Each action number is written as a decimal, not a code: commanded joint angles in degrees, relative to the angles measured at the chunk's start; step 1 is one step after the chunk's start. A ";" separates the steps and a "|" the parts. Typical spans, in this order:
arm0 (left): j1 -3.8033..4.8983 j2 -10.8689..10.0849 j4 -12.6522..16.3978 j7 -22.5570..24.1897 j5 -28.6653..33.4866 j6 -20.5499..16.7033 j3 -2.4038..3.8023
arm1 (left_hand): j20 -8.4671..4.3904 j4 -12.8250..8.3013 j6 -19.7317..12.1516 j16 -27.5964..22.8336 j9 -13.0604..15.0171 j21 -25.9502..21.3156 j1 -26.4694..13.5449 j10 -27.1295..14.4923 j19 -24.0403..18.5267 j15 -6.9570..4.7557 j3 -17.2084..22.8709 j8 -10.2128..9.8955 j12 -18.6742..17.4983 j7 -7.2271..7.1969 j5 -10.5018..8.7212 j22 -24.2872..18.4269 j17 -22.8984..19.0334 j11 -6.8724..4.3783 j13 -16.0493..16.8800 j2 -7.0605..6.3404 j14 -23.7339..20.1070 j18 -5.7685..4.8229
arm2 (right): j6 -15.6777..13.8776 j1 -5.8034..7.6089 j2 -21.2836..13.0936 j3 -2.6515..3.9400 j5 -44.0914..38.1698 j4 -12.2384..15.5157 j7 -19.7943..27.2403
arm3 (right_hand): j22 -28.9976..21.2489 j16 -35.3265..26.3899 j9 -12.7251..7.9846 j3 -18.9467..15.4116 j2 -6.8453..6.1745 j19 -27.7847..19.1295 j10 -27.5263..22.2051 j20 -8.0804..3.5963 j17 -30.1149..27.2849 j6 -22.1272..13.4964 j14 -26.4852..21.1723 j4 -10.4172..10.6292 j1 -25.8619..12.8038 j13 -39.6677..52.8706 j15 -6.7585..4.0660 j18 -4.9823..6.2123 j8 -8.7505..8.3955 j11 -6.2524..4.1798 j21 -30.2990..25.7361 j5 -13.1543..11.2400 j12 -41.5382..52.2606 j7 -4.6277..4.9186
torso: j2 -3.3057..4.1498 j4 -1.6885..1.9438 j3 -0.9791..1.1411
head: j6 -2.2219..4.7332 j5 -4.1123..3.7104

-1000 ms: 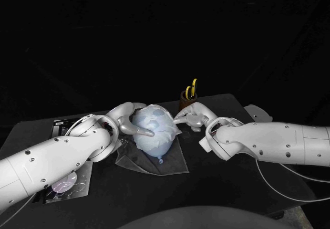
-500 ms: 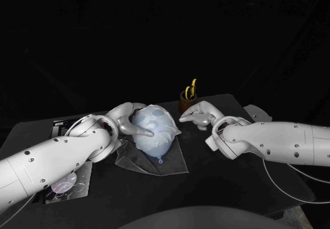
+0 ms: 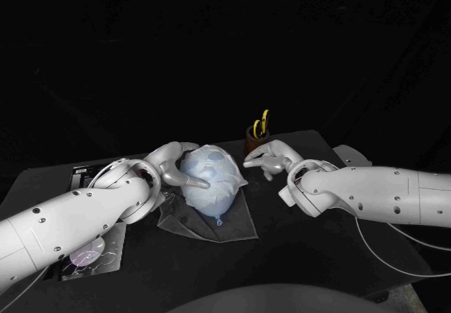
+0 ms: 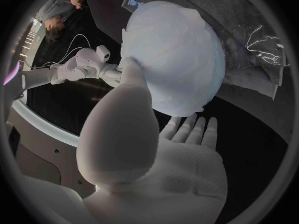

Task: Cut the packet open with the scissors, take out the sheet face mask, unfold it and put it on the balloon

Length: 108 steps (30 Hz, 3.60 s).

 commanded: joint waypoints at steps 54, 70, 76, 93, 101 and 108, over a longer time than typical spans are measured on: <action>1.77 -4.86 5.30 9.12 23.09 -0.35 1.81 | 0.10 0.01 -0.53 -0.09 0.05 0.02 -1.04 -1.27 -1.12 0.33 -0.03 0.34 -0.24 7.52 0.25 -0.20 -0.25 -0.13 -0.04 0.13 -1.37 0.87 | 10.27 0.43 5.93 0.04 16.07 -2.88 11.97 | -36.92 -65.76 -6.15 -6.46 -3.88 -26.34 -26.54 12.26 -61.41 -7.55 -44.79 6.07 -4.74 -59.48 13.47 0.57 -9.59 10.47 -49.21 -0.30 -61.46 9.12 | 0.04 0.03 -0.03 | 1.43 2.48; 1.85 -2.17 4.27 0.13 10.85 1.41 1.80 | 0.37 0.00 -1.42 -0.05 -0.15 0.45 -6.98 -2.34 -0.12 1.69 -0.29 0.14 -0.43 8.21 0.05 0.04 -0.24 1.10 -0.18 -0.10 -1.38 -0.11 | 6.63 0.28 4.08 0.04 16.02 1.55 13.42 | -37.86 -66.78 -6.72 -6.52 -4.73 -25.49 -26.42 12.30 -62.62 -7.82 -44.79 6.80 -5.65 -61.36 13.63 0.55 -9.93 10.69 -49.68 -0.31 -62.02 9.38 | 0.02 0.01 -0.02 | 1.41 3.26; 1.81 -2.03 6.51 0.47 8.34 1.73 1.79 | 0.35 -0.03 -1.66 -0.18 -0.19 0.55 -7.39 -2.74 0.00 1.74 -0.31 0.08 -0.46 8.13 0.04 0.08 -0.36 1.08 -0.21 -0.12 -1.93 -0.69 | 6.25 0.27 4.02 0.04 16.03 2.17 13.30 | -38.04 -67.02 -7.00 -6.47 -4.83 -25.55 -26.65 12.30 -62.84 -8.41 -45.05 6.86 -5.61 -61.69 13.73 0.43 -10.14 10.77 -49.85 -0.31 -62.20 9.43 | 0.05 0.04 -0.04 | 1.30 3.26; 1.79 -1.41 7.60 0.10 0.82 0.82 1.80 | 0.23 -0.05 -2.17 -0.41 -0.28 0.62 -7.30 -3.29 0.00 1.42 -0.31 -0.04 -0.48 8.07 -0.01 0.09 -0.58 0.79 -0.24 -0.13 -2.99 -1.61 | 5.74 0.18 3.70 0.04 16.35 3.45 13.73 | -38.80 -67.50 -7.76 -6.30 -5.17 -25.56 -26.81 12.28 -63.96 -8.06 -44.94 9.59 -8.53 -63.20 13.88 0.23 -10.37 10.87 -50.30 0.02 -62.25 9.48 | 0.01 -0.01 0.00 | 1.13 3.34; 1.80 -1.20 6.97 -2.27 -4.39 4.13 1.80 | 0.17 -0.07 -2.04 -0.58 -0.20 0.59 -6.65 -3.88 -0.13 0.95 -0.31 0.02 -0.54 7.90 -0.01 0.07 -0.81 0.39 -0.29 -0.12 -4.07 -1.85 | 5.46 0.14 3.50 0.04 16.43 3.76 13.81 | -38.83 -67.52 -7.81 -6.23 -5.08 -25.56 -26.81 12.28 -64.02 -8.04 -44.94 9.69 -8.56 -63.26 13.89 0.23 -10.38 10.87 -50.31 0.11 -62.24 9.48 | 0.01 -0.03 0.00 | 1.11 3.30; 1.80 -1.49 6.92 -3.70 -6.91 6.78 1.78 | 0.15 -0.10 -1.65 -0.47 -0.04 0.58 -4.87 -3.67 -0.22 0.40 -0.27 0.17 -0.44 7.53 0.00 0.05 -0.76 -0.12 -0.22 -0.11 -3.97 -2.02 | 5.40 0.11 3.43 0.04 16.45 3.87 13.83 | -38.88 -67.55 -7.83 -6.11 -4.94 -25.55 -26.80 12.28 -64.11 -7.87 -44.94 9.70 -8.41 -63.34 13.89 0.22 -10.37 10.87 -50.33 0.19 -62.23 9.48 | 0.01 0.00 0.01 | 1.03 3.23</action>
